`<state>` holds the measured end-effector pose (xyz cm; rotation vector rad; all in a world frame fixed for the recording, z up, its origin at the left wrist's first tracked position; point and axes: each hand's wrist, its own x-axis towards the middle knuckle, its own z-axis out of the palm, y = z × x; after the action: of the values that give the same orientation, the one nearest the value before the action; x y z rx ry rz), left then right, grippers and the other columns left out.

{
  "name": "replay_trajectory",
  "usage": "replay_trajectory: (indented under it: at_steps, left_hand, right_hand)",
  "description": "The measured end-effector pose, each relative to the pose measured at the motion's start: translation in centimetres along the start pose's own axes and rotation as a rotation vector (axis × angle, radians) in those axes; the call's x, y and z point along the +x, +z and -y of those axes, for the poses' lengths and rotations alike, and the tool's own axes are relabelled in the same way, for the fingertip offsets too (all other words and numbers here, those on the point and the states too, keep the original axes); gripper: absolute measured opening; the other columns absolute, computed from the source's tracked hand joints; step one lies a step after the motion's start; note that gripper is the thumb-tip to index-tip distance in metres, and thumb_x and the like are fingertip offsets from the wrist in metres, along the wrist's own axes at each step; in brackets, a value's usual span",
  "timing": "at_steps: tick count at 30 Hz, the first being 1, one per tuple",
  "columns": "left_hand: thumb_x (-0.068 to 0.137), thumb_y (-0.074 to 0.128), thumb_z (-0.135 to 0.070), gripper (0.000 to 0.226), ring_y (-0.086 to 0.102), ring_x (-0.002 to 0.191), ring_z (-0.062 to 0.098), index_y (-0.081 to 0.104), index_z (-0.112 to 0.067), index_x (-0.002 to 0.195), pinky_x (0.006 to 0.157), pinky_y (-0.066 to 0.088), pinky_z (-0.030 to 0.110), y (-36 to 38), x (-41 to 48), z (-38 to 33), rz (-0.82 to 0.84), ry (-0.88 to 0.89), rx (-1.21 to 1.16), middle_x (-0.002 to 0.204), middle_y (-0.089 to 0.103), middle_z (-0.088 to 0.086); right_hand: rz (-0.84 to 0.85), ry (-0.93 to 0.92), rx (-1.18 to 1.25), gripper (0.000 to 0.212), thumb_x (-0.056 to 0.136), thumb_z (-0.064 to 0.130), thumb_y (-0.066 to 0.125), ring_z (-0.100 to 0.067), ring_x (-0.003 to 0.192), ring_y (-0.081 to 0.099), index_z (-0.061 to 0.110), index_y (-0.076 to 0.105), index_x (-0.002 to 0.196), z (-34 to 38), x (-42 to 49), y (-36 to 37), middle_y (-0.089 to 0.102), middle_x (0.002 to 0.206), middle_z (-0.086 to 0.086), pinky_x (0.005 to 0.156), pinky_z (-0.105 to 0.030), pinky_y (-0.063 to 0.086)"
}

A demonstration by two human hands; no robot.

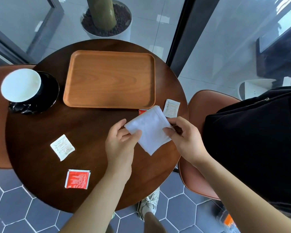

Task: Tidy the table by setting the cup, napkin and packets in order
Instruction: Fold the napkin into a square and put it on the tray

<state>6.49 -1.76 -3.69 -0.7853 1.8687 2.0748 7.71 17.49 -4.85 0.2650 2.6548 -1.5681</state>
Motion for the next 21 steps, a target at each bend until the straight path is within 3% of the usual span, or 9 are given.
replay_trajectory:
  at_steps: [3,6,10,12,14,17,21]
  left_hand:
    - [0.080,0.082,-0.011,0.052,0.072,0.101,0.008,0.061,-0.028,0.124,0.080,0.060,0.027,-0.2,-0.4,0.3,0.158,-0.047,0.005,0.107,0.075,-0.010]
    - [0.078,0.084,-0.012,0.053,0.071,0.101,0.004,0.060,-0.031,0.121,0.079,0.060,0.024,-0.5,-0.8,0.8,0.205,-0.043,0.105,0.106,0.074,-0.014]
    - [0.075,0.086,-0.009,0.063,0.072,0.099,0.004,0.057,-0.031,0.127,0.075,0.058,0.018,-1.5,-0.8,1.1,0.184,0.008,0.157,0.106,0.074,-0.011]
    - [0.077,0.084,-0.006,0.064,0.072,0.098,0.003,0.057,-0.031,0.130,0.073,0.057,0.015,-2.2,-0.7,1.0,0.155,0.061,0.203,0.106,0.075,-0.012]
    - [0.080,0.081,-0.004,0.063,0.072,0.098,0.003,0.057,-0.027,0.135,0.076,0.058,0.016,-2.9,-0.4,0.8,0.119,0.117,0.268,0.107,0.075,-0.011]
    - [0.083,0.078,-0.006,0.064,0.071,0.099,0.001,0.055,-0.025,0.139,0.083,0.059,0.022,-4.2,0.2,0.1,0.080,0.192,0.368,0.111,0.074,-0.010]
    - [0.086,0.076,-0.011,0.063,0.069,0.098,-0.003,0.053,-0.032,0.140,0.081,0.056,0.014,-5.8,1.5,-1.4,0.032,0.283,0.470,0.110,0.071,-0.016]
  right_hand:
    - [-0.034,0.052,0.084,0.016,0.094,0.013,0.067,-0.013,0.090,0.066,0.019,0.070,0.108,0.3,-0.1,0.6,0.070,0.097,0.008,0.078,-0.026,0.053]
    - [-0.058,0.094,0.120,0.016,0.094,0.015,0.067,-0.015,0.092,0.067,0.022,0.070,0.108,0.6,-0.2,1.3,0.071,0.098,0.009,0.081,-0.036,0.058]
    - [-0.080,0.133,0.150,0.020,0.092,0.015,0.069,-0.012,0.091,0.069,0.034,0.070,0.100,0.9,-0.5,2.3,0.071,0.095,0.015,0.078,-0.034,0.060]
    - [-0.081,0.133,0.174,0.023,0.091,0.016,0.070,-0.011,0.090,0.069,0.038,0.069,0.096,1.2,-0.7,2.8,0.072,0.096,0.017,0.076,-0.026,0.059]
    - [-0.072,0.122,0.175,0.021,0.090,0.018,0.072,-0.010,0.088,0.069,0.038,0.069,0.096,1.7,-0.6,3.4,0.071,0.095,0.018,0.073,-0.019,0.055]
    - [-0.041,0.098,0.135,0.017,0.090,0.021,0.073,-0.009,0.089,0.068,0.034,0.069,0.101,2.7,-0.3,4.4,0.071,0.094,0.020,0.074,-0.018,0.054]
    - [-0.015,0.093,0.143,0.019,0.090,0.021,0.073,-0.004,0.090,0.067,0.033,0.068,0.103,4.6,1.0,6.0,0.071,0.095,0.021,0.076,-0.017,0.054]
